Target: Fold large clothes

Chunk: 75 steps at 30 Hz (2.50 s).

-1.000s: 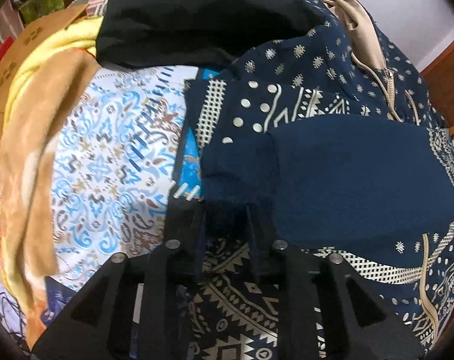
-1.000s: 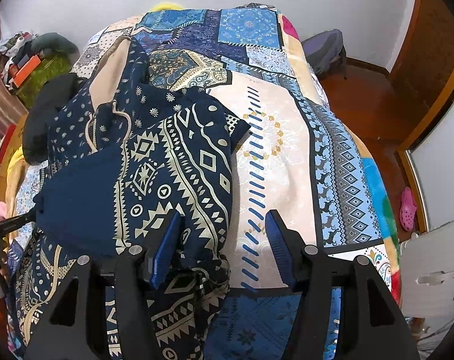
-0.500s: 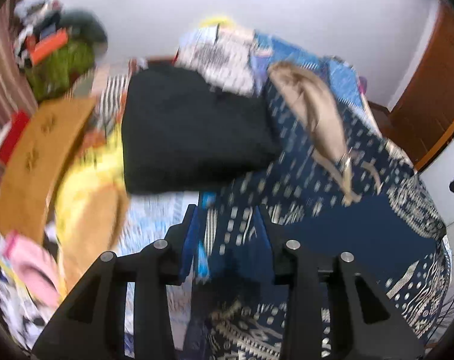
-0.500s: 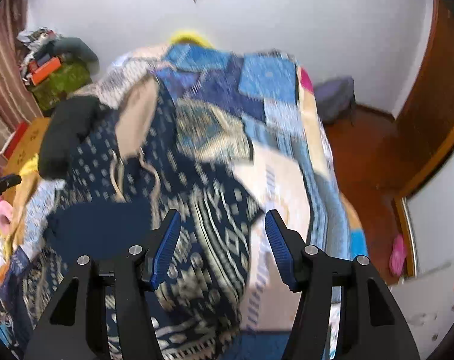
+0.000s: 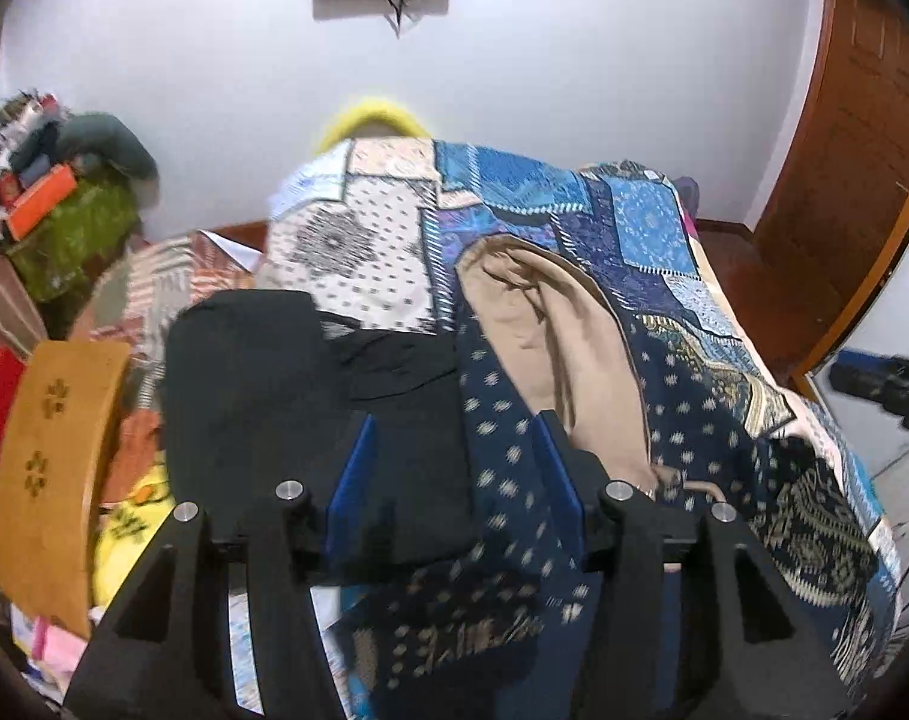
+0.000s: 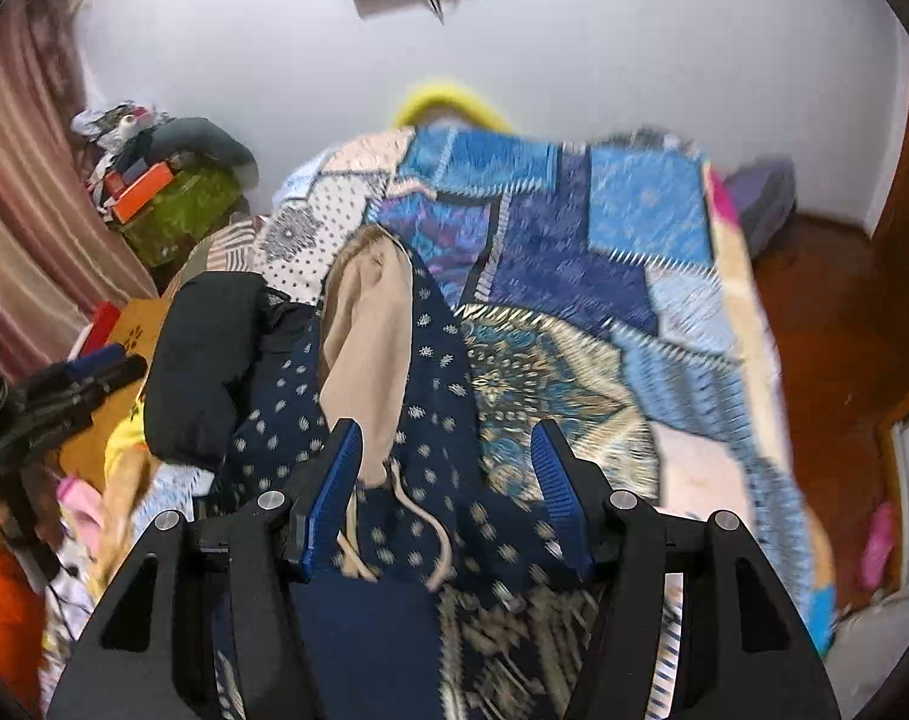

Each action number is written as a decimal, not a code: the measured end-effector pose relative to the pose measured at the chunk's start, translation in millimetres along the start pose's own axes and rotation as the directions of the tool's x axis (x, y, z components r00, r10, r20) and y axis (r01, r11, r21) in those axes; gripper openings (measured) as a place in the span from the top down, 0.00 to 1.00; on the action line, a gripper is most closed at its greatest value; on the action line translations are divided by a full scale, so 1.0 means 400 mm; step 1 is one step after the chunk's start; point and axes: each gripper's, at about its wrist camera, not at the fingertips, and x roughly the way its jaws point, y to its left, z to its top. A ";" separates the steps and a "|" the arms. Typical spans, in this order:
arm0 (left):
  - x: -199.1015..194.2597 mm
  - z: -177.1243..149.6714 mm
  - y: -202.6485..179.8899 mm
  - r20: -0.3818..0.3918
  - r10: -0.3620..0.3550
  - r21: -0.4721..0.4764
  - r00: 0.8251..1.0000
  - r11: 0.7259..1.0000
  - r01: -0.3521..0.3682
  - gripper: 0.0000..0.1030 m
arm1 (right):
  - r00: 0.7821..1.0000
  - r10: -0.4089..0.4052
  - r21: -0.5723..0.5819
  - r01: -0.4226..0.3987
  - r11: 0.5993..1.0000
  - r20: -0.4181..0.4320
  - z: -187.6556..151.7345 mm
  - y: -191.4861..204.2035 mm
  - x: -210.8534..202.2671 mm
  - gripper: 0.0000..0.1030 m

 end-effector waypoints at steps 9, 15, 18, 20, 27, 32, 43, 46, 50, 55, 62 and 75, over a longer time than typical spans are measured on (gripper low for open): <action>0.297 0.046 -0.004 -0.199 -0.100 -0.102 0.975 0.991 0.081 0.49 | 0.987 0.044 0.134 -0.023 0.991 -0.154 0.092 -0.034 0.273 0.47; 0.446 0.028 0.022 -0.289 -0.139 -0.219 0.947 0.973 0.076 0.49 | 0.979 0.030 0.135 -0.002 0.991 -0.204 0.103 -0.026 0.407 0.44; 0.479 0.009 0.026 -0.295 -0.162 -0.244 0.942 0.965 0.090 0.57 | 0.986 -0.029 0.079 0.042 0.996 -0.164 0.100 -0.004 0.409 0.47; 0.487 -0.003 0.016 -0.300 -0.157 -0.222 0.941 0.971 0.091 0.74 | 0.988 -0.062 0.020 0.065 0.998 -0.145 0.097 0.012 0.407 0.56; 0.369 -0.003 -0.009 -0.233 -0.147 -0.163 0.961 0.980 0.110 0.91 | 0.990 -0.032 0.030 0.037 0.999 -0.141 0.095 0.001 0.342 0.91; 0.178 -0.014 -0.032 -0.161 -0.150 -0.072 0.975 0.987 0.140 0.92 | 0.997 -0.003 0.011 0.004 1.000 -0.077 0.089 0.021 0.190 0.92; -0.104 -0.220 -0.064 -0.165 -0.206 0.013 0.965 0.977 0.211 0.92 | 0.994 0.108 -0.041 -0.110 0.993 -0.033 -0.116 0.055 -0.108 0.92; -0.134 -0.288 -0.070 -0.179 -0.189 0.037 0.966 0.979 0.199 0.92 | 0.993 0.102 -0.061 -0.105 0.993 -0.052 -0.189 0.048 -0.138 0.92; -0.117 -0.385 -0.070 -0.222 -0.173 0.029 0.960 0.982 0.184 0.92 | 0.995 0.063 -0.044 -0.066 0.997 -0.072 -0.265 0.008 -0.130 0.92; -0.056 -0.486 -0.053 -0.287 -0.168 -0.033 0.943 0.986 0.166 0.91 | 0.991 -0.002 -0.010 0.001 1.000 -0.135 -0.345 -0.049 -0.069 0.92; 0.008 -0.530 -0.047 -0.309 -0.132 -0.054 0.942 0.991 0.121 0.84 | 0.993 -0.054 -0.064 0.048 0.997 -0.106 -0.376 -0.045 -0.081 0.85; -0.054 -0.416 -0.089 -0.203 -0.095 0.062 0.975 0.992 0.109 0.60 | 0.997 -0.070 -0.209 0.058 0.976 -0.046 -0.323 0.052 -0.124 0.56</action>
